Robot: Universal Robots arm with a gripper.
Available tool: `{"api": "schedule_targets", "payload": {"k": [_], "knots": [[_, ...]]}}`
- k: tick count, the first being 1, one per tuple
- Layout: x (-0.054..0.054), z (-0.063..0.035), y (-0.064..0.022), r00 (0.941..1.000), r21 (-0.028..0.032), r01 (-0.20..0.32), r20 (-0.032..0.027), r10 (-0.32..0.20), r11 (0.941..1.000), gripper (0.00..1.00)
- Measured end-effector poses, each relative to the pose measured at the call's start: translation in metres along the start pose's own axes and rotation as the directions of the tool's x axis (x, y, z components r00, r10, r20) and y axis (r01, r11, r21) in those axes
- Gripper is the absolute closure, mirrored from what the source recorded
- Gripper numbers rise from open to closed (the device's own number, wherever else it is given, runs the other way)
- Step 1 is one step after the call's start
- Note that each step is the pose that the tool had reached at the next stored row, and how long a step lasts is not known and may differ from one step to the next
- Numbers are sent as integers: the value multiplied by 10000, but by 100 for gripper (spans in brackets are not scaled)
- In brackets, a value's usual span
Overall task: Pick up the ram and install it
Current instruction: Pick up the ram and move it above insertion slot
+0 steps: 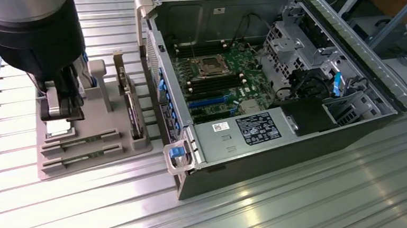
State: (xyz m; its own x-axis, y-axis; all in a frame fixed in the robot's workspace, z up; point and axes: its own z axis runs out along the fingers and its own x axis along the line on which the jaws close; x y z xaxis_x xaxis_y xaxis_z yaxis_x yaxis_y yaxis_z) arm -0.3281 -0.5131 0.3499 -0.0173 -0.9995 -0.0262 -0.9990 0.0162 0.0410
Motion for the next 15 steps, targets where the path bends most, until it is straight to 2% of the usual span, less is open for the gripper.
{"api": "schedule_targets", "payload": {"k": [2, 4, 10, 15], "knots": [[1, 39, -1, 10000, 0, 1, 0, -1, 10000, 70], [4, 130, 0, 10000, 0, 5, 0, -5, 10000, 70], [16, 269, 5, 10000, -1, 20, -1, -20, 10000, 70], [65, 425, 13, 10000, -1, 48, -2, -48, 10000, 70]]}}
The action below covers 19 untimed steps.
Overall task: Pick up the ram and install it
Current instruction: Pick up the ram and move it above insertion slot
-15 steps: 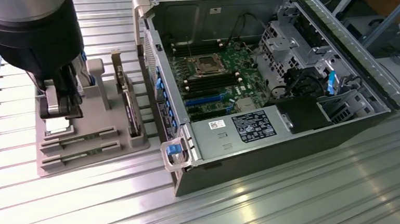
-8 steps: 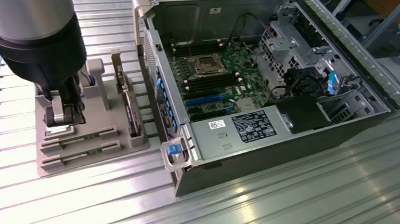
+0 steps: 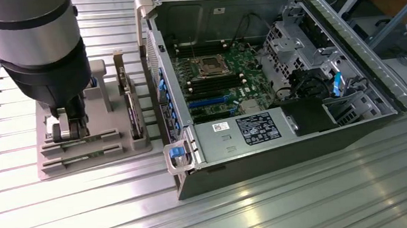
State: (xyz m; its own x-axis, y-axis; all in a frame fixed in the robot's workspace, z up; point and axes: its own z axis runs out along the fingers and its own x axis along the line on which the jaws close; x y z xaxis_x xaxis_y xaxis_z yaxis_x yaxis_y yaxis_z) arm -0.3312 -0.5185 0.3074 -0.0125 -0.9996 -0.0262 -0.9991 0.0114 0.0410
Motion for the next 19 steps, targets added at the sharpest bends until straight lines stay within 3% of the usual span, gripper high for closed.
{"api": "schedule_targets", "payload": {"k": [4, 7, 12, 19], "knots": [[42, 83, -2, 10000, -2, 27, -2, -27, 10000, 70], [151, 225, -5, 10000, -2, 59, -3, -59, 10000, 70], [141, 430, -9, 9998, -5, 213, -9, -213, 9998, 70], [133, 626, 47, 9985, -14, 554, -22, -554, 9985, 70]]}}
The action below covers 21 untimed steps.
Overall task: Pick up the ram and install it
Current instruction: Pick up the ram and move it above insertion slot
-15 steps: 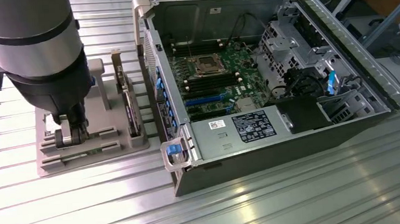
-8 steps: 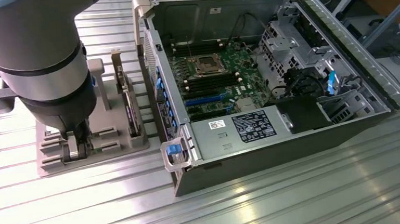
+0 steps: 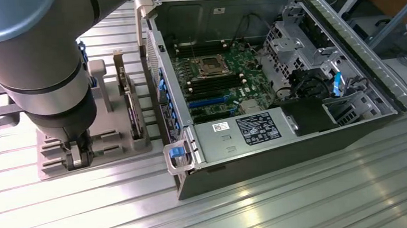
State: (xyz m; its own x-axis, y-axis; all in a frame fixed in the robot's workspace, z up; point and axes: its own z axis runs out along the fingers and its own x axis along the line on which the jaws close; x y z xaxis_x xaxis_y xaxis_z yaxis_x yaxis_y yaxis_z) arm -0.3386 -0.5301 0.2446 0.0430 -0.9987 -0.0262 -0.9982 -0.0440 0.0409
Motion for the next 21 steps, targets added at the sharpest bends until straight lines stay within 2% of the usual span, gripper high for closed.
{"api": "schedule_targets", "payload": {"k": [4, 8, 11, 17, 18, 21], "knots": [[-65, 149, -2, 9998, -5, 188, -7, -188, 9998, 70], [-77, 268, 29, 9988, -13, 480, -20, -480, 9988, 70], [-129, 353, 66, 9985, -16, 549, -23, -549, 9985, 70], [-134, 374, 88, 9985, -16, 549, -22, -549, 9985, 72], [-134, 374, 88, 9985, -16, 549, -22, -549, 9985, 84], [-134, 375, 88, 9985, -16, 549, -20, -549, 9985, 87]]}}
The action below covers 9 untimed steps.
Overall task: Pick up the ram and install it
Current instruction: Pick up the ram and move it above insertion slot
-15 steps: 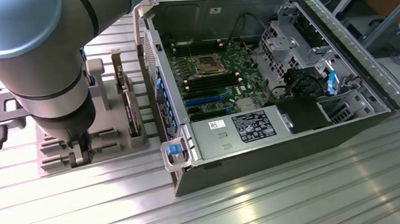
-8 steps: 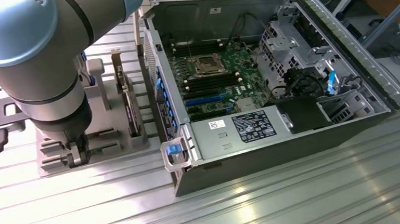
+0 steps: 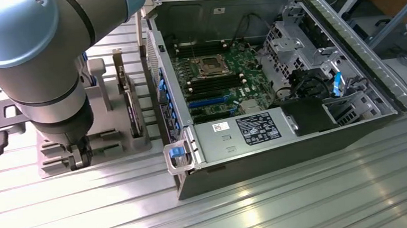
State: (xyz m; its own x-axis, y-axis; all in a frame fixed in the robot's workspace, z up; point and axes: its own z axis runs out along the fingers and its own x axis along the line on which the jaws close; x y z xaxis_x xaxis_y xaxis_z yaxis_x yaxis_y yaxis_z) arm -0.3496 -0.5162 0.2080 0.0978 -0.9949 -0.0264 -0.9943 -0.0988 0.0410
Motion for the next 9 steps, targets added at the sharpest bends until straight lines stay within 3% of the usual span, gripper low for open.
{"api": "schedule_targets", "payload": {"k": [2, 9], "knots": [[0, -17, 2, 10000, -1, 0, 0, 0, 10000, 87], [-6, -229, 9, 10000, 0, 0, 1, 0, 10000, 87]]}}
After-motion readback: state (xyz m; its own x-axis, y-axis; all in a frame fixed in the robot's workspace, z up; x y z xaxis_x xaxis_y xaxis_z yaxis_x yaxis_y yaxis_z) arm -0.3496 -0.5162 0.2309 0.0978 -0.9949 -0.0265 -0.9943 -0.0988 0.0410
